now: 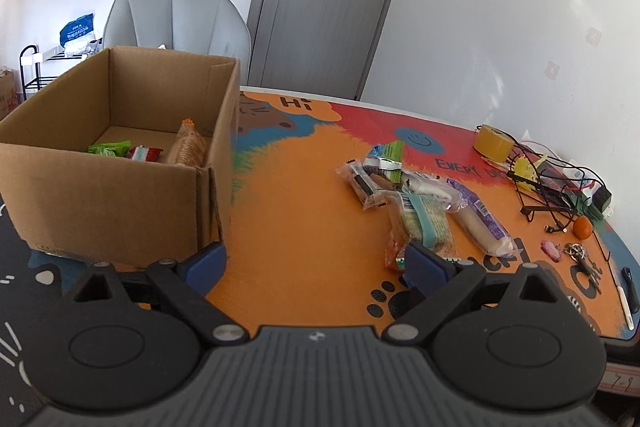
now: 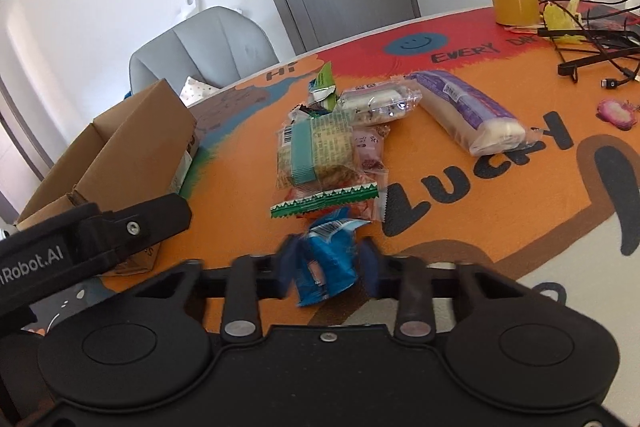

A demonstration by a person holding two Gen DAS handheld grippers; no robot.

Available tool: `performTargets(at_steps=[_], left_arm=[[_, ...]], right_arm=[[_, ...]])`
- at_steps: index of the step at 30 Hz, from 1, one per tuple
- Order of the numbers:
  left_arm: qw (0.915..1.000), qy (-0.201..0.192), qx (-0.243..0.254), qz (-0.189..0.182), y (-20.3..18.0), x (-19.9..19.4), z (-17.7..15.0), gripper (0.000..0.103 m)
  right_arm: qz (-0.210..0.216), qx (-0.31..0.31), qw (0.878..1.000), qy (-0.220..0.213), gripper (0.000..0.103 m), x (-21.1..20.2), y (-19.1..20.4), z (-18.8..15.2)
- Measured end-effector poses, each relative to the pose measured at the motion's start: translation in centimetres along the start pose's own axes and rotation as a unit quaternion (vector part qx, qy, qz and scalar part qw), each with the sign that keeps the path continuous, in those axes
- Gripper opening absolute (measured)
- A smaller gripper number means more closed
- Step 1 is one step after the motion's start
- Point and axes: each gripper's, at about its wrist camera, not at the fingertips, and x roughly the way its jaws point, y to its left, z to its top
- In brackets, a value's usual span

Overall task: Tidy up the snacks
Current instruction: 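Withdraw both tools from the box toward the remaining snacks, then grasp the clear bread bag with the left tool while the right tool grasps a blue chip pack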

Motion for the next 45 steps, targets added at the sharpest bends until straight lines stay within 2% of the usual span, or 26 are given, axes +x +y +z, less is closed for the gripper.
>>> performTargets(at_steps=[15, 28, 34, 37, 45], left_arm=[[0.999, 0.007, 0.033, -0.029, -4.1, 2.8, 0.0, 0.096], [0.9972, 0.027, 0.058, -0.038, -7.2, 5.7, 0.0, 0.095], [0.9957, 0.051, 0.066, -0.041, -7.9, 6.0, -1.1, 0.095], [0.9957, 0.057, 0.064, -0.036, -8.1, 5.9, -1.6, 0.095], [0.9942, 0.063, 0.069, -0.053, -9.4, 5.4, -2.7, 0.095]], right_arm=[[-0.03, 0.035, 0.998, -0.037, 0.03, -2.8, -3.5, 0.2], [-0.053, 0.071, 0.995, -0.054, 0.03, -2.8, -6.6, 0.8], [-0.06, 0.087, 0.993, -0.057, 0.03, -3.1, -8.4, 0.5], [-0.065, 0.087, 0.992, -0.06, 0.03, -3.3, -8.6, 0.4], [-0.092, 0.085, 0.99, -0.065, 0.03, -4.8, -9.6, -0.1]])
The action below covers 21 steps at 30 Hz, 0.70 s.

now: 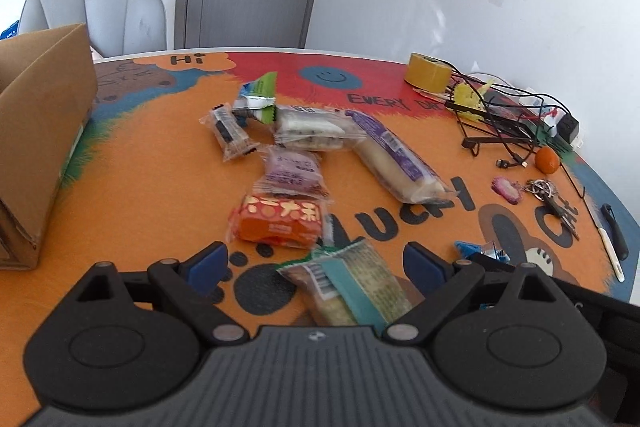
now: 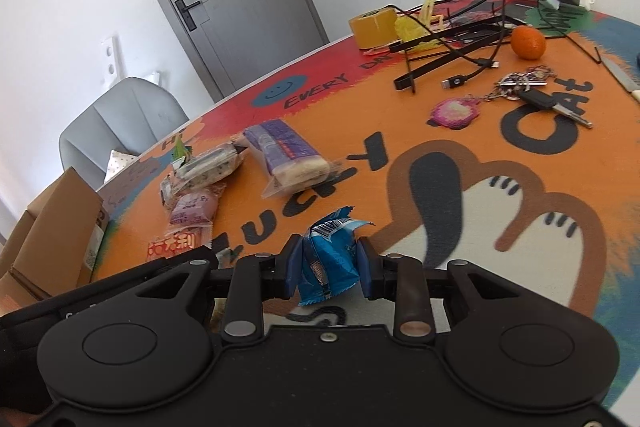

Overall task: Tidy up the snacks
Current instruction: 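Grasp the clear bread bag with the left tool while the right tool grasps a blue chip pack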

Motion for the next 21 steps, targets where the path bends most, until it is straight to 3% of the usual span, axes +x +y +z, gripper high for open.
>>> performTargets(at_steps=[6, 9, 12, 13, 14, 16, 21], left_arm=[[0.9996, 0.009, 0.022, 0.015, -0.9, 0.6, -0.8, 0.094], [0.9991, 0.011, 0.035, 0.022, -1.0, 0.4, -1.0, 0.089], [0.9981, 0.005, 0.052, 0.031, -1.0, 0.0, -1.3, 0.066], [0.9976, 0.003, 0.06, 0.035, -0.9, -0.1, -1.4, 0.052], [0.9974, 0.004, 0.062, 0.037, -0.7, -0.3, -1.4, 0.047], [0.9986, 0.009, 0.048, 0.021, 0.1, -0.6, -1.1, 0.047], [0.9992, -0.002, 0.027, 0.028, 1.6, -1.8, -0.4, 0.047]], right_arm=[[-0.01, -0.001, 1.0, -0.001, 0.03, -0.5, -0.7, -0.1], [-0.01, -0.005, 1.0, -0.001, 0.03, -0.5, -0.4, -0.2], [-0.006, -0.01, 1.0, 0.0, 0.03, -0.4, 0.1, -0.3], [-0.005, -0.012, 1.0, 0.001, 0.03, -0.4, 0.2, -0.4], [-0.004, -0.012, 1.0, 0.001, 0.03, -0.4, 0.4, -0.5], [0.0, -0.012, 1.0, 0.001, 0.03, -0.4, 0.7, -0.6], [0.014, -0.018, 1.0, -0.001, 0.03, -0.5, 2.0, -0.7]])
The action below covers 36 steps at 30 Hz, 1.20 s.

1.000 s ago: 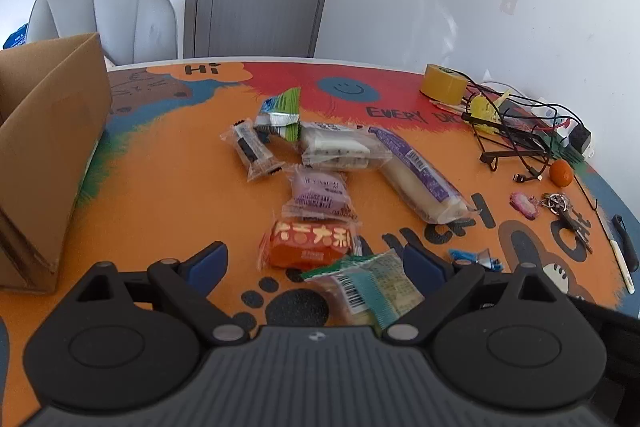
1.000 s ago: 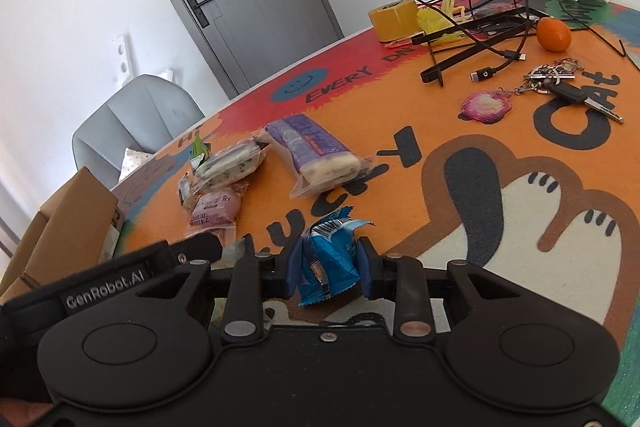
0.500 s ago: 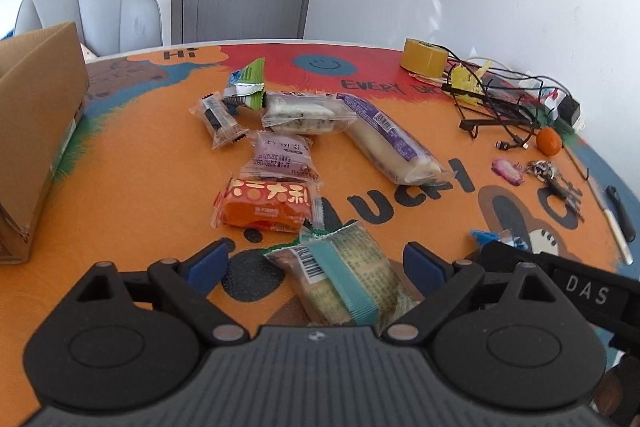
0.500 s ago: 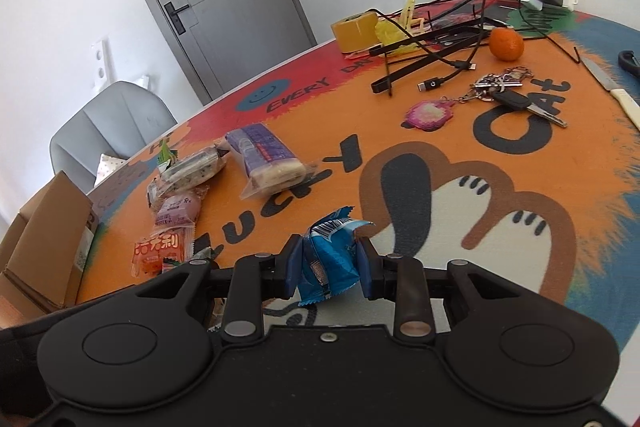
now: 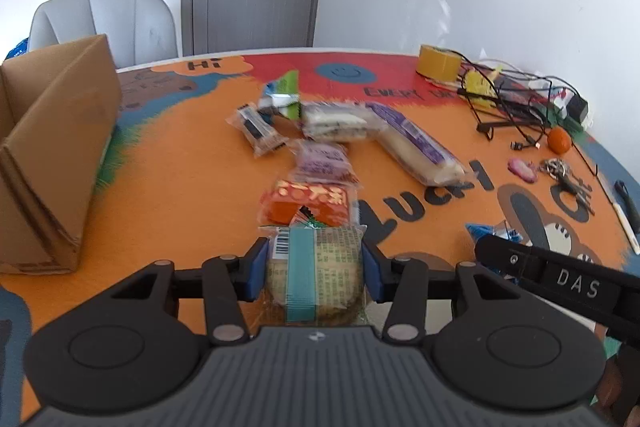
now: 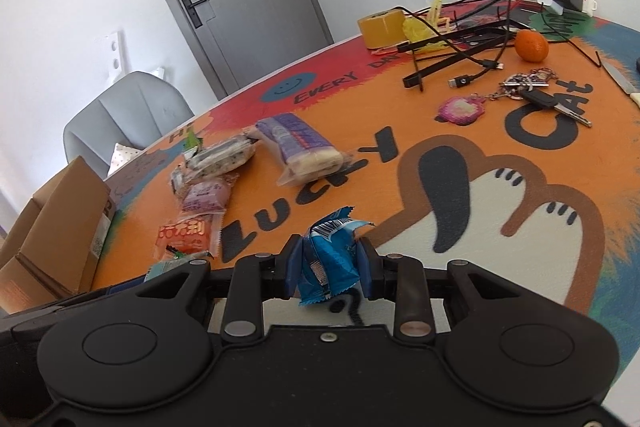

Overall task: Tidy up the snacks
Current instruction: 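Grasp the clear bread bag with the left tool while the right tool grasps a blue chip pack, then carry both snacks over the cardboard box and open both tools to drop them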

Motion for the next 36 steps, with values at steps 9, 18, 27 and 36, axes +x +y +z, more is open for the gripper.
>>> performTargets(at_steps=[9, 18, 27, 36], left_arm=[[0.9989, -0.043, -0.009, 0.013, 2.4, -3.1, 1.8, 0.047], [0.9962, -0.077, -0.026, 0.031, 4.9, -5.7, 3.5, 0.047], [0.9918, -0.108, -0.043, 0.053, 7.6, -7.6, 4.9, 0.047], [0.9864, -0.136, -0.059, 0.071, 10.3, -9.3, 6.2, 0.047]], right_arm=[[0.029, -0.02, 0.999, -0.015, 0.03, -0.4, 3.5, 0.7], [0.058, -0.044, 0.997, -0.029, 0.03, -0.8, 7.5, 1.7], [0.084, -0.068, 0.993, -0.044, 0.03, -1.4, 11.4, 2.7], [0.1, -0.087, 0.99, -0.057, 0.03, -1.6, 14.6, 3.5]])
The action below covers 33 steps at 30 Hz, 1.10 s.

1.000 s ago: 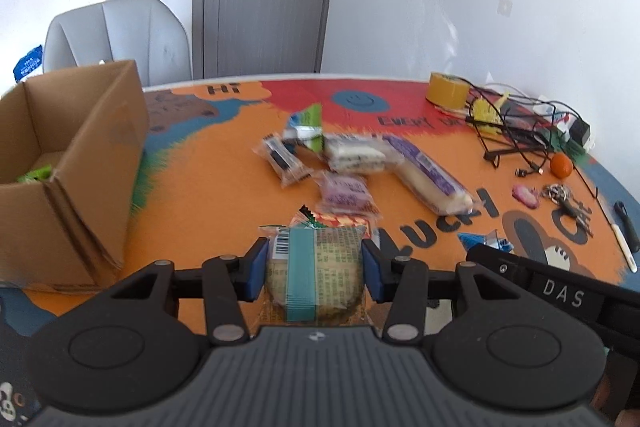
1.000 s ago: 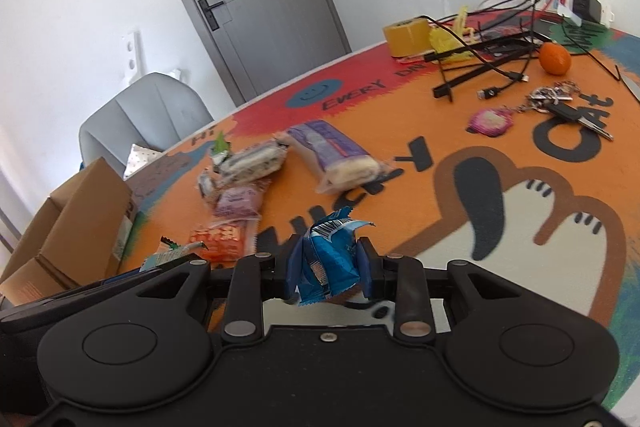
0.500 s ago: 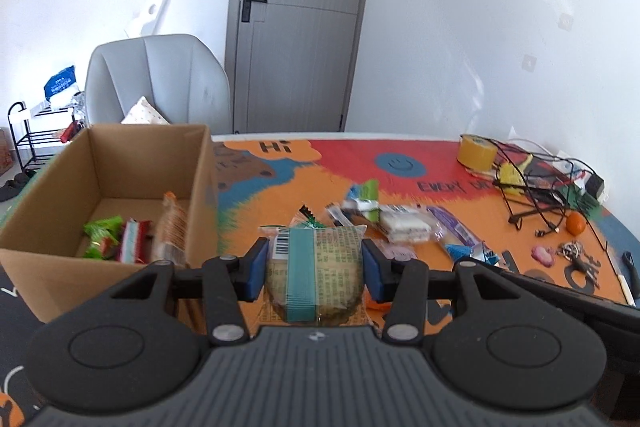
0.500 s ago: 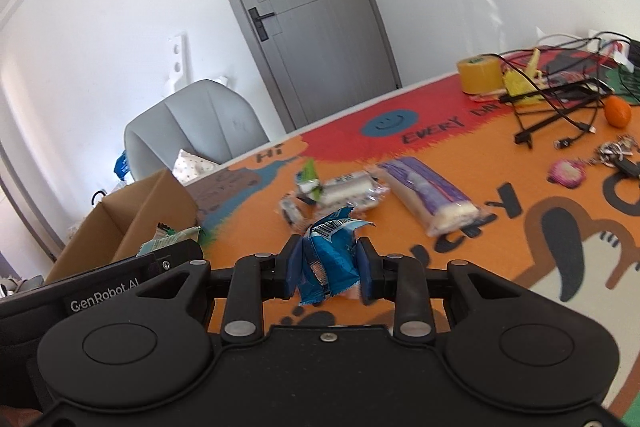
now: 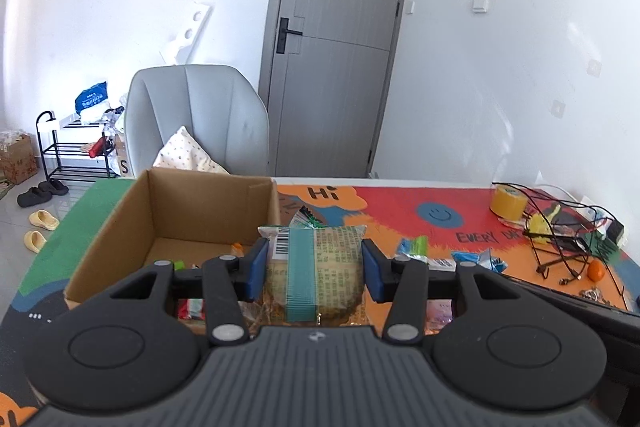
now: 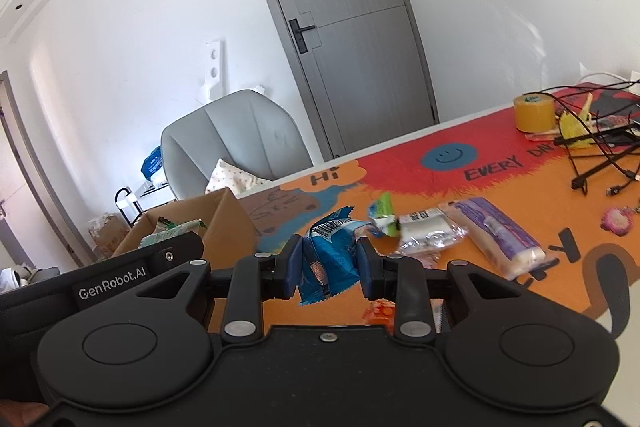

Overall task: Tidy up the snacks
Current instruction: 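Carry both snacks over the cardboard box and open both tools to drop them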

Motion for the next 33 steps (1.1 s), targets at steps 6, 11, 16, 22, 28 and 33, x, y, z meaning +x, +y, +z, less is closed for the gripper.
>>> performTargets(at_steps=[6, 11, 16, 22, 28, 33], left_arm=[[0.9998, -0.006, -0.015, 0.015, 2.1, 0.0, 0.7, 0.047], [0.9992, -0.005, -0.027, 0.028, 4.0, 0.1, 1.0, 0.047], [0.9987, -0.004, -0.034, 0.039, 5.5, 0.5, 1.4, 0.047], [0.9974, 0.003, -0.046, 0.055, 7.2, 1.8, 1.6, 0.047], [0.9958, 0.021, -0.057, 0.068, 8.6, 3.4, 1.5, 0.047], [0.9942, 0.029, -0.069, 0.077, 9.8, 4.0, 1.4, 0.05]], right_arm=[[0.011, -0.01, 1.0, -0.004, 0.03, 0.5, 2.0, 0.3], [0.021, -0.016, 1.0, -0.003, 0.03, 1.1, 3.4, 0.5], [0.029, -0.019, 0.999, -0.004, 0.03, 1.8, 4.6, 0.8], [0.042, -0.019, 0.999, -0.001, 0.03, 2.8, 5.7, 0.8], [0.05, -0.014, 0.999, 0.014, 0.03, 4.8, 6.8, 0.5], [0.061, -0.019, 0.998, 0.025, 0.03, 6.1, 8.1, 0.5]])
